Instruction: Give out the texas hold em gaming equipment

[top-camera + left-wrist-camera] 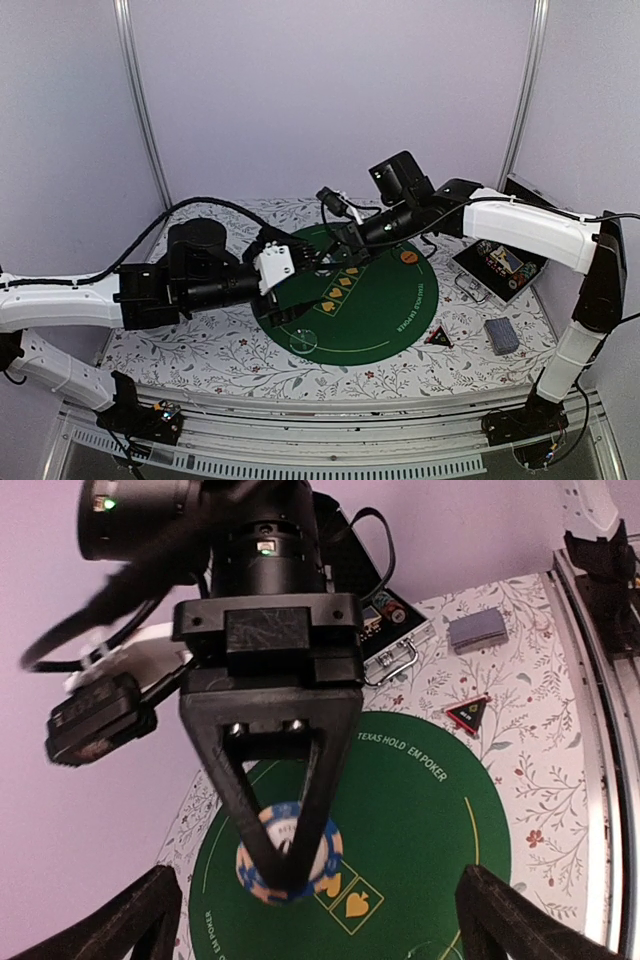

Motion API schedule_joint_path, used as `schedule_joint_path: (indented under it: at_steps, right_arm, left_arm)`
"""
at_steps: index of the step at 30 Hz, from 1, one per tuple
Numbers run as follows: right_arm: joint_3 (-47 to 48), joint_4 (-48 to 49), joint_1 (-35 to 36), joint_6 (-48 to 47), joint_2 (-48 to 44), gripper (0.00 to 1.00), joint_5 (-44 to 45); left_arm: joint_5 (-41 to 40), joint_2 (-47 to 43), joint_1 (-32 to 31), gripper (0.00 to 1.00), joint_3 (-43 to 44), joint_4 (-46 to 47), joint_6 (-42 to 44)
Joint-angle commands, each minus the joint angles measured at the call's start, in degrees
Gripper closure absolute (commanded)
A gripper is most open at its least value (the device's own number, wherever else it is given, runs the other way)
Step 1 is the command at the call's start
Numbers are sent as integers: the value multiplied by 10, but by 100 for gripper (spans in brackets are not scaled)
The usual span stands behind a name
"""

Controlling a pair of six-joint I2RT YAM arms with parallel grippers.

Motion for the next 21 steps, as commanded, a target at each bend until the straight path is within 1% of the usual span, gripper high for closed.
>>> schedule_joint_path:
  at_steps: [1, 6, 10, 12, 14, 16, 20, 21]
  right_arm:
    - [-19, 67, 47, 35, -37, 98, -30]
    - [-63, 101, 65, 53, -71, 98, -20]
    - [-92, 127, 71, 69, -97, 98, -5]
    - [-103, 139, 73, 74, -106, 98, -2]
    - [-110, 151, 73, 81, -109, 98, -3]
    - [-110, 157, 73, 85, -108, 98, -5]
    - [-105, 157, 73, 85, -100, 98, -3]
    - [-104, 157, 73, 84, -99, 98, -1]
  left_arm:
    - [-68, 35, -40, 4, 23, 6, 9]
    - [-88, 30, -43, 23, 29, 2, -33]
    - [-99, 31, -46, 33, 42, -15, -60]
    - [-99, 33, -51, 32, 42, -16, -65]
    - [-106, 36, -59, 26, 40, -15, -65]
    - [-123, 39, -66, 26, 41, -15, -62]
    - [-139, 35, -67, 35, 33, 8, -50]
    - [-140, 34, -67, 38, 29, 16, -47]
